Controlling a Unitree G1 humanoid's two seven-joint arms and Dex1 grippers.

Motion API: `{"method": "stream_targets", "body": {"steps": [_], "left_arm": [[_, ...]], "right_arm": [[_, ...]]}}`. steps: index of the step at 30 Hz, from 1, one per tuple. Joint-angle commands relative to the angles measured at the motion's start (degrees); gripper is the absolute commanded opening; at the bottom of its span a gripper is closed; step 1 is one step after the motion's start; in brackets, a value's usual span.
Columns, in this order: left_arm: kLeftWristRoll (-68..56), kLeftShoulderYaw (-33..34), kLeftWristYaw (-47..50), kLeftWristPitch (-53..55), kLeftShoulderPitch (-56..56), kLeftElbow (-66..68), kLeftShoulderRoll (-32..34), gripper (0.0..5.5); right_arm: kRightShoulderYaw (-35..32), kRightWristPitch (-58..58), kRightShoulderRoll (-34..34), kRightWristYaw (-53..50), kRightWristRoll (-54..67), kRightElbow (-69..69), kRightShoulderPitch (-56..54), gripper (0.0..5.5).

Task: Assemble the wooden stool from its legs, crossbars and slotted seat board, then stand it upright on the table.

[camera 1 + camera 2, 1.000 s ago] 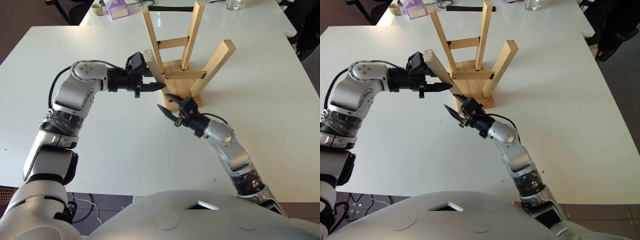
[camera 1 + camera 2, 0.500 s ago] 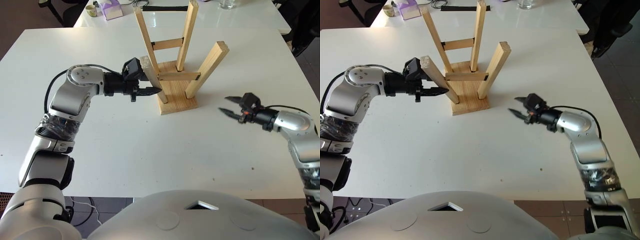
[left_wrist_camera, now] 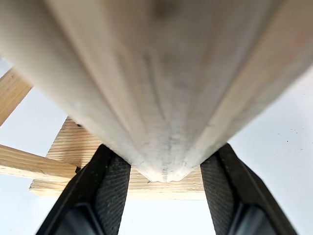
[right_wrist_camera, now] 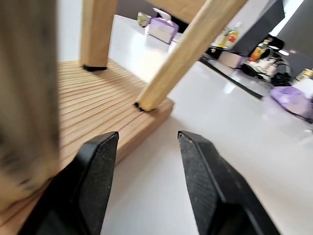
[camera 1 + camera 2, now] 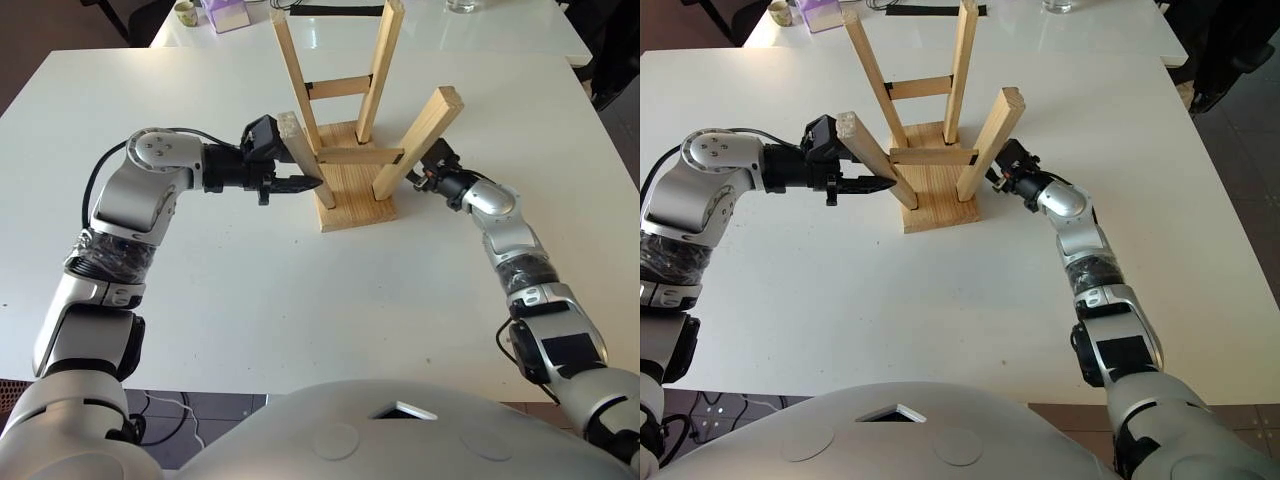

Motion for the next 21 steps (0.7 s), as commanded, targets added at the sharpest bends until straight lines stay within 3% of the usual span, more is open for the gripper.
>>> {"method": "stream_targets", "body": {"steps": [1,6,12,21], "left_arm": [[3.0,-2.9,-3.1,4.0,4.5,2.5,1.6,2.04],[2.5,-1.5,-2.2,4.9,4.8,2.2,1.4,2.04],[2.9,-0.4,-1.5,4.3,6.8,1.8,1.1,2.04],[2.2,0.8,-0.2,5.1,10.5,-2.8,0.9,2.04]], "right_arm": [[2.2,-3.7,-1.6,8.1,0.5,0.4,2.6,2.24],[5.3,-5.6,-4.3,15.0,-0.5,-3.6,8.2,2.24],[7.8,-7.6,-6.3,14.5,-2.7,-5.3,11.5,2.24],[2.0,-3.1,-15.0,16.7,2.1,-11.4,10.8,2.24]]}}
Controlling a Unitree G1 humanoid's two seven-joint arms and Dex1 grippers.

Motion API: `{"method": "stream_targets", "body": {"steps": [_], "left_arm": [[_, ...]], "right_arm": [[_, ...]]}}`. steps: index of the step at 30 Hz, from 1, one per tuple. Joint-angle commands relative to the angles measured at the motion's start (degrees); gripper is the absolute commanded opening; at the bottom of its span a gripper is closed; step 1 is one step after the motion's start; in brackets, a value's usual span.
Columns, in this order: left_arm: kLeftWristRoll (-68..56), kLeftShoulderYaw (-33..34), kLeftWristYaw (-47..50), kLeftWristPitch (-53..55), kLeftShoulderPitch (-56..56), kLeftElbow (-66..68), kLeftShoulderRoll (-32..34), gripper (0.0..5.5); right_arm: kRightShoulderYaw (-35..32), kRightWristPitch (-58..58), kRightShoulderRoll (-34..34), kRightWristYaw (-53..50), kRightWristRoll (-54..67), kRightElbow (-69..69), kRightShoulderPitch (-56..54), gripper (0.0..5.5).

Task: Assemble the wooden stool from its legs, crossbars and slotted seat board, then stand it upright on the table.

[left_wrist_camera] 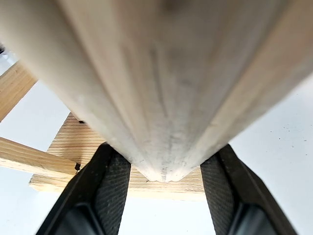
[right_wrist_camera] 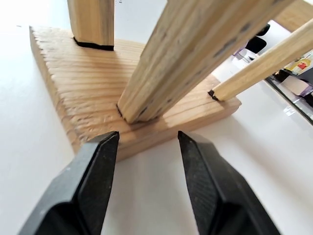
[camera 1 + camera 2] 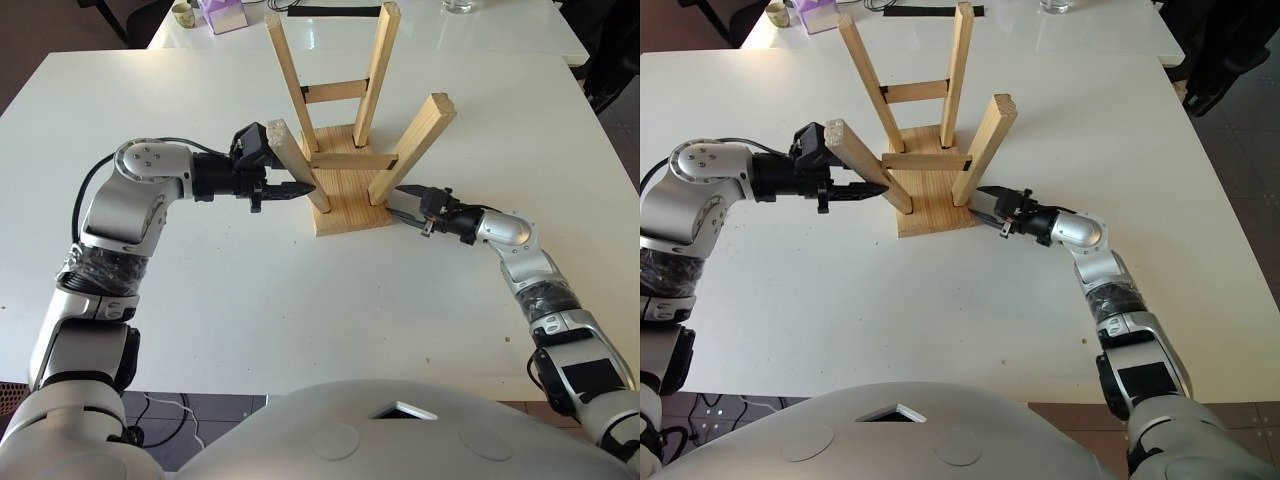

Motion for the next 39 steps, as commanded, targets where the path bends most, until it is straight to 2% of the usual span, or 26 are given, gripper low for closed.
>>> {"method": "stream_targets", "body": {"steps": [1,6,10,13,15,20,24,27,31,39], "left_arm": [[2.2,-2.8,-0.1,4.7,5.6,1.0,0.3,2.04],[1.7,-2.0,1.0,5.4,7.2,-1.0,0.3,2.04],[1.1,-1.7,1.7,5.8,8.1,-2.2,0.2,2.04],[0.7,-1.3,1.8,6.3,8.1,-2.5,0.4,2.04],[0.6,-1.2,1.6,6.3,7.9,-2.5,0.4,2.04],[0.8,-1.8,0.7,6.6,6.4,-3.0,0.3,2.04],[0.4,-2.3,0.2,7.5,5.8,-4.4,0.6,2.04],[0.9,-2.8,0.3,7.4,4.8,-3.7,0.2,2.04],[1.3,-3.2,1.1,8.0,4.1,-2.9,-0.3,2.04],[1.4,-3.0,2.3,8.5,3.3,-2.6,-0.9,2.04]], "right_arm": [[-3.7,6.3,-6.8,3.4,1.7,-2.9,-0.4,2.24],[-8.1,13.9,-12.5,6.0,3.6,-9.3,-8.3,2.24],[-9.0,20.3,-13.3,2.6,0.8,-8.3,-21.2,2.24],[-8.0,24.9,-10.4,3.3,1.2,-7.8,-33.3,2.24],[-6.2,27.2,-6.2,4.7,1.3,-4.8,-42.1,2.24],[2.1,27.2,5.1,12.2,-1.6,5.1,-55.7,2.24],[7.8,26.7,10.0,18.7,-4.8,12.7,-59.2,2.24],[10.7,25.1,12.0,18.5,-8.7,20.9,-59.6,2.24],[12.0,25.0,13.3,20.6,-10.9,26.0,-58.2,2.24],[12.1,28.3,14.5,29.1,-10.7,25.4,-53.6,2.24]]}}
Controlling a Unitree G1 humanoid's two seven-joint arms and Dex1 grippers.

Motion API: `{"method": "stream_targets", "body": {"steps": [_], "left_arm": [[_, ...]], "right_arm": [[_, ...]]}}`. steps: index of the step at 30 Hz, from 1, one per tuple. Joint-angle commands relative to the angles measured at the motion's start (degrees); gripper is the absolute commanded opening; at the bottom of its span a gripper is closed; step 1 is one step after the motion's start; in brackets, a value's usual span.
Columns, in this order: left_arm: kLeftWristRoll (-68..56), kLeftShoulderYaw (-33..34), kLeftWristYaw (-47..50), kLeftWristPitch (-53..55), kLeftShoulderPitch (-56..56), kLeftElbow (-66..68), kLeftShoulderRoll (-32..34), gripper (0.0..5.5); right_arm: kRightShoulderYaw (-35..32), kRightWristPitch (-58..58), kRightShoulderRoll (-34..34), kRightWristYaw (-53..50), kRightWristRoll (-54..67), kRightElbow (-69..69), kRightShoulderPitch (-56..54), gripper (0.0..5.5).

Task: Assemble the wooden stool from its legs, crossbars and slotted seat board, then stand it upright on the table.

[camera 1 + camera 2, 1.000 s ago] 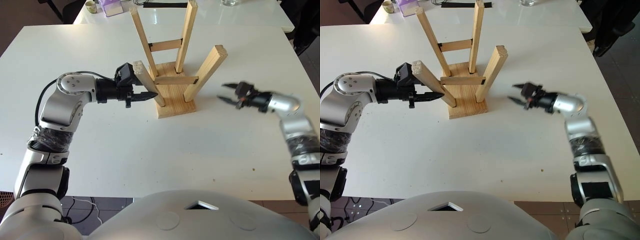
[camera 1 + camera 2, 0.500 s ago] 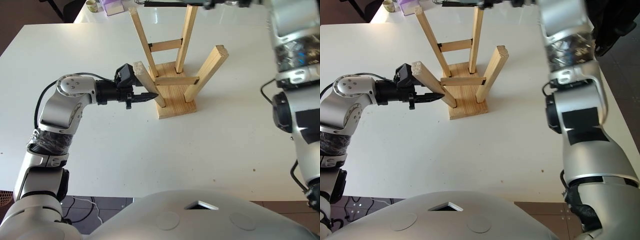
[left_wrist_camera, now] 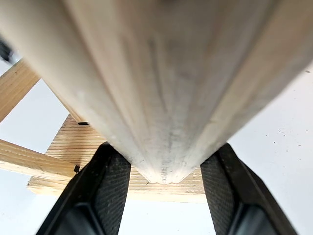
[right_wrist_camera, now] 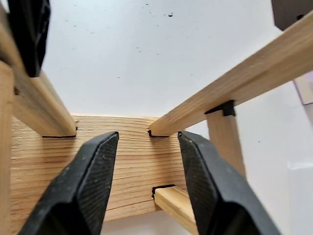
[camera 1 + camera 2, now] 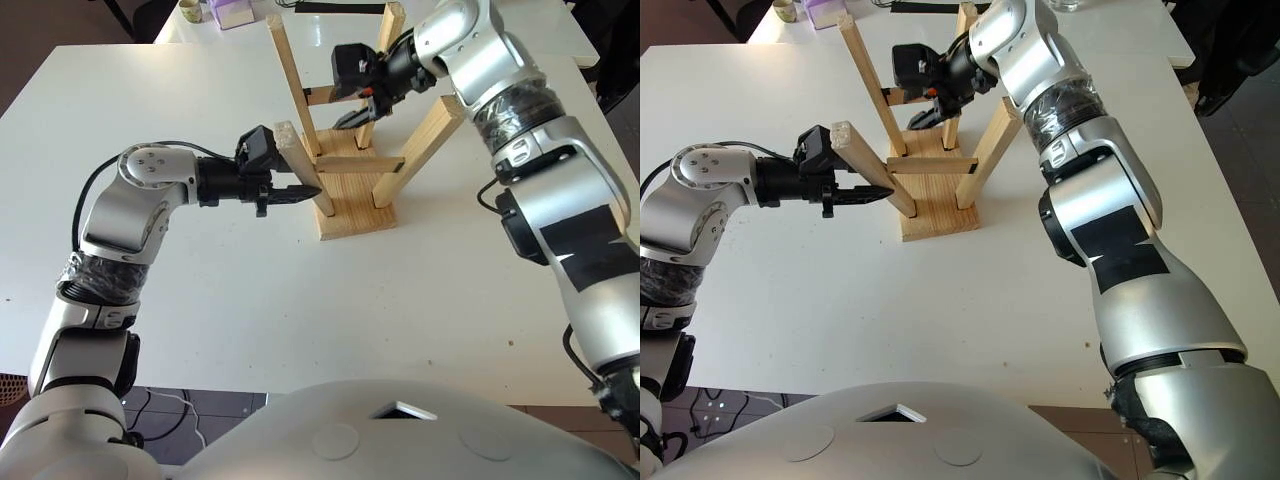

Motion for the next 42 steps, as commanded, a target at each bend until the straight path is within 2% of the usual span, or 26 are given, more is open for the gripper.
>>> {"method": "stream_targets", "body": {"steps": [1,7,12,19,22,26,30,34,42], "left_arm": [[2.4,-3.3,0.5,4.4,2.7,2.2,-0.9,2.04],[2.7,-3.4,2.0,5.2,3.1,1.6,-1.6,2.04],[3.1,-3.7,2.9,5.4,3.1,1.7,-2.3,2.04],[3.2,-3.5,3.0,5.2,4.7,0.8,-1.8,2.04],[2.9,-3.3,3.2,5.5,5.5,-0.1,-1.5,2.04],[2.8,-3.2,3.4,5.8,5.8,-0.7,-1.2,2.04],[2.3,-3.1,3.4,6.2,5.9,-1.2,-1.0,2.04],[2.3,-3.1,2.7,6.2,5.5,-0.8,-0.5,2.04],[2.0,-2.4,0.5,6.8,1.4,2.7,0.1,2.04]], "right_arm": [[0.5,2.4,0.5,4.2,0.1,-1.1,3.2,2.24],[0.9,6.9,-1.1,10.5,1.8,-12.3,9.3,2.24],[1.4,8.5,-1.7,8.3,1.4,-19.2,13.8,2.24],[-2.1,0.6,-0.8,-12.0,-2.1,-17.7,12.7,2.24],[-6.2,1.2,0.4,-19.7,-0.5,-22.9,13.1,2.24],[-13.5,10.9,2.6,-29.5,3.4,-41.3,18.6,2.24],[-21.7,26.8,8.5,-41.2,7.6,-69.2,32.8,2.24],[-22.0,31.5,10.8,-46.1,7.8,-84.7,46.5,2.24],[-19.1,33.4,9.8,-50.5,8.5,-86.6,57.0,2.24]]}}
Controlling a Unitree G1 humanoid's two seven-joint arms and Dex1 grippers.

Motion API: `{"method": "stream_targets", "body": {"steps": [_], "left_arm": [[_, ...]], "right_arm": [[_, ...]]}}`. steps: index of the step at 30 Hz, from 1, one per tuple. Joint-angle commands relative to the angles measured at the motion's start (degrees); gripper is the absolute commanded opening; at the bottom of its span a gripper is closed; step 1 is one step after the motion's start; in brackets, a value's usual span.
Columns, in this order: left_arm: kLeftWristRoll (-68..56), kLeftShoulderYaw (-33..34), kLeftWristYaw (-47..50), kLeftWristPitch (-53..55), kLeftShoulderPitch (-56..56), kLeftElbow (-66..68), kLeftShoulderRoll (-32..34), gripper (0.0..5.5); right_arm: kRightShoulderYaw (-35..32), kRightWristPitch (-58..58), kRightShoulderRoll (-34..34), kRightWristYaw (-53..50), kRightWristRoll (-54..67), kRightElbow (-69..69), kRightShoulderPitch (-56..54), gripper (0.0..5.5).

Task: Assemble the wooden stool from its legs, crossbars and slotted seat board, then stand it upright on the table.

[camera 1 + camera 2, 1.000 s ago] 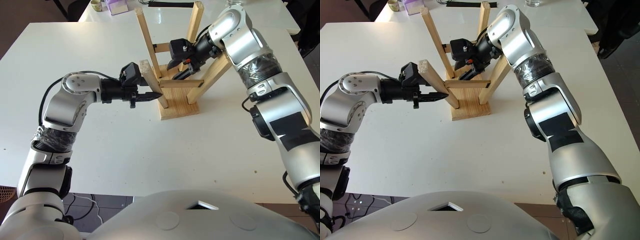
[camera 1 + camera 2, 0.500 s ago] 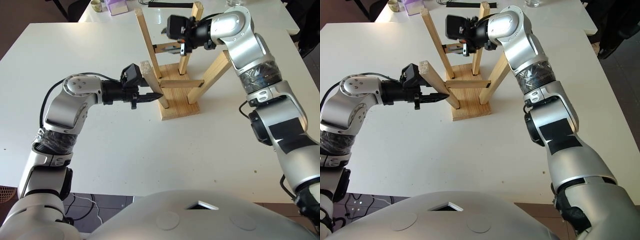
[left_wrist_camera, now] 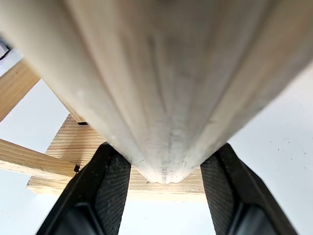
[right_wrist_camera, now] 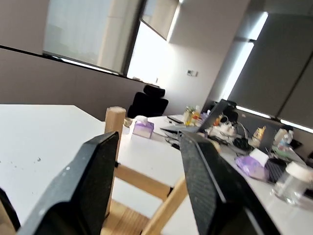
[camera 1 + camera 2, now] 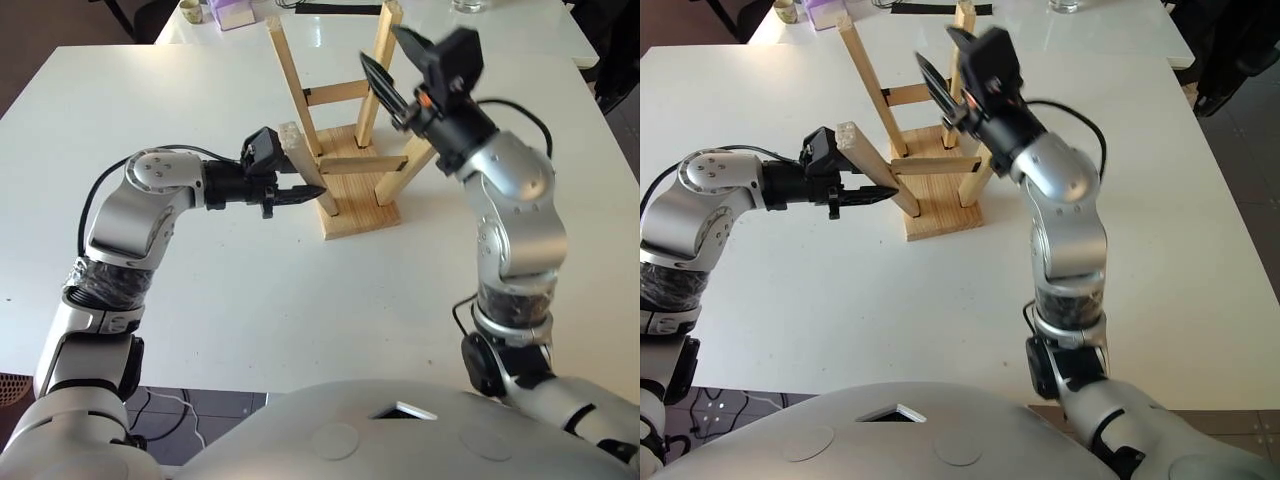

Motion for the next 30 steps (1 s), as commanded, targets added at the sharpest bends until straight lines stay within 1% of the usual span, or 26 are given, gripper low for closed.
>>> {"method": "stream_targets", "body": {"steps": [1,8,15,19,21,24,28,30], "left_arm": [[2.0,-2.5,-1.8,3.6,1.4,4.3,0.8,2.04],[2.5,-3.0,-1.8,3.4,2.0,3.9,0.4,2.04],[3.2,-3.8,-1.7,3.0,2.9,2.9,0.2,2.04],[3.2,-3.8,-1.8,2.9,3.0,3.0,0.4,2.04],[3.3,-3.8,-1.7,3.0,3.0,3.0,0.4,2.04],[3.2,-3.8,-1.8,3.1,2.7,3.1,0.3,2.04],[3.2,-4.1,-1.8,3.5,2.0,2.9,0.0,2.04],[3.3,-4.3,-1.9,3.7,1.3,3.0,-0.3,2.04]], "right_arm": [[1.8,1.0,-0.2,-2.1,0.9,1.2,3.0,2.24],[3.1,1.3,0.6,-3.6,4.0,1.0,-0.8,2.24],[7.5,1.2,4.9,-7.7,5.0,-1.2,-3.8,2.24],[7.6,1.1,5.3,-9.1,5.4,-1.7,-4.8,2.24],[8.1,0.9,4.9,-9.3,5.6,-0.4,-3.2,2.24],[12.6,2.3,2.7,-8.2,4.7,4.4,2.6,2.24],[19.7,-1.5,-1.4,-7.8,0.7,17.9,9.4,2.24],[21.8,-3.8,-3.0,-7.3,-0.9,25.0,11.1,2.24]]}}
